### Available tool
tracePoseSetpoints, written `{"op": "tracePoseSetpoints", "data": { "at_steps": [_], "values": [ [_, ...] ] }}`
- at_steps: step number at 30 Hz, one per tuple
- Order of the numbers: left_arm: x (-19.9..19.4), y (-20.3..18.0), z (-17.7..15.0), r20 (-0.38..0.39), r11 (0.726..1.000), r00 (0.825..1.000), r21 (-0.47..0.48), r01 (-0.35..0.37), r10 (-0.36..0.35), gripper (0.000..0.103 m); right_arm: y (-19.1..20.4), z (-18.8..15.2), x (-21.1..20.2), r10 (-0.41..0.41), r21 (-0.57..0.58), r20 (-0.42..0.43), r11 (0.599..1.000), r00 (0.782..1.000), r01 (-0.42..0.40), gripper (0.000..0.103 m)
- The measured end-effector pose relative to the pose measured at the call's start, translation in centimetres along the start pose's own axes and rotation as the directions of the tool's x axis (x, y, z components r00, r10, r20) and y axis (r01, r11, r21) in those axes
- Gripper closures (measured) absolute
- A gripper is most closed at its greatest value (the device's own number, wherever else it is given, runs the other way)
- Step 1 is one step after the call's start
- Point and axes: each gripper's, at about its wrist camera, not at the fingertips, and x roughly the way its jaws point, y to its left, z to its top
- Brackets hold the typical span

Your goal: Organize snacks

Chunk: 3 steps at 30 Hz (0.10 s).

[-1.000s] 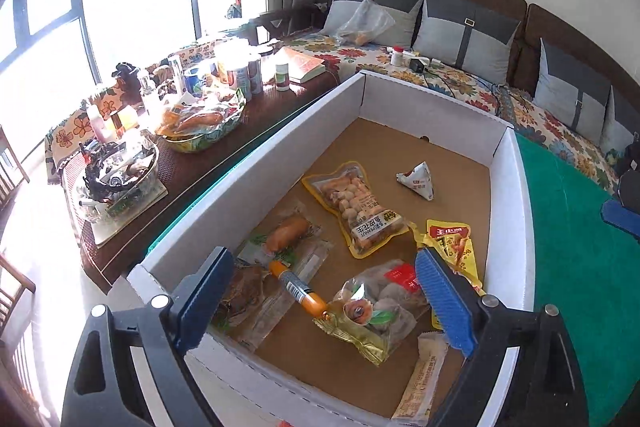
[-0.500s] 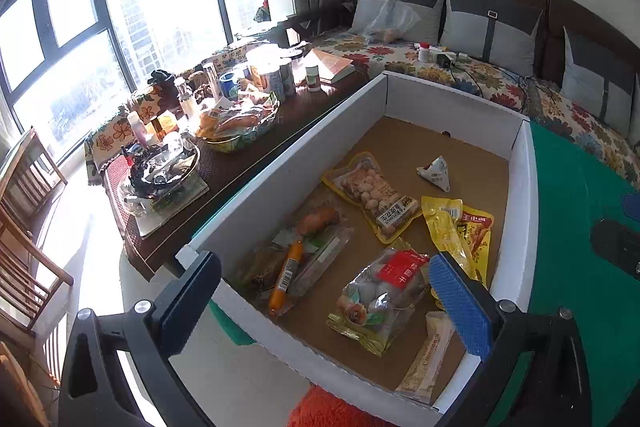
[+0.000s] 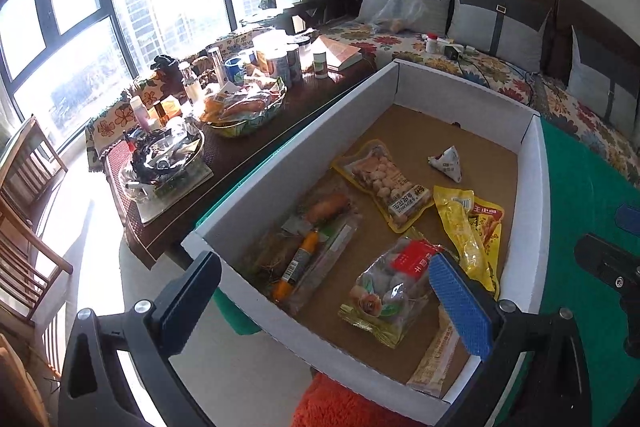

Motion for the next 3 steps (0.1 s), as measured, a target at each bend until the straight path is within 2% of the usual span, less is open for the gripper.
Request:
{"op": "tracePoseSetpoints", "data": {
  "at_steps": [3],
  "values": [
    [-0.19, 0.19, -0.05, 0.015, 1.000, 1.000, -0.015, -0.005, 0.005, 0.000, 0.18, -0.19, 0.24, 0.001, -0.006, -0.005, 1.000, 1.000, -0.001, 0.017]
  ]
}}
